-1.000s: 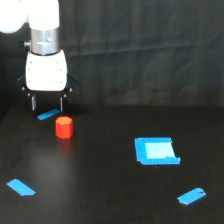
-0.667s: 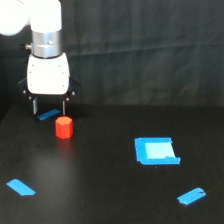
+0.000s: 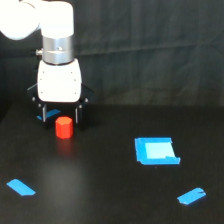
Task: Pick up the red object from the table
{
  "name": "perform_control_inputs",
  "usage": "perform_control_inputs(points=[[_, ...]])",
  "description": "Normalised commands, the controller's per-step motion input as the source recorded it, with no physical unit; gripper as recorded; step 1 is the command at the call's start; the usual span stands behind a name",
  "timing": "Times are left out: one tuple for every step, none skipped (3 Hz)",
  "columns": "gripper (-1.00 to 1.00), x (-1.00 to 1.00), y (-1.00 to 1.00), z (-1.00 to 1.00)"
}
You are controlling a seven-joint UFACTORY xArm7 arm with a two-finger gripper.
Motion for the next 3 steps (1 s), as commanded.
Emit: perform_control_inputs(points=[[1.00,0.45,-0.44,-0.19],[0.13,0.11,-0.15,-0.30],[-0.94,0.08,0.00,-0.31]])
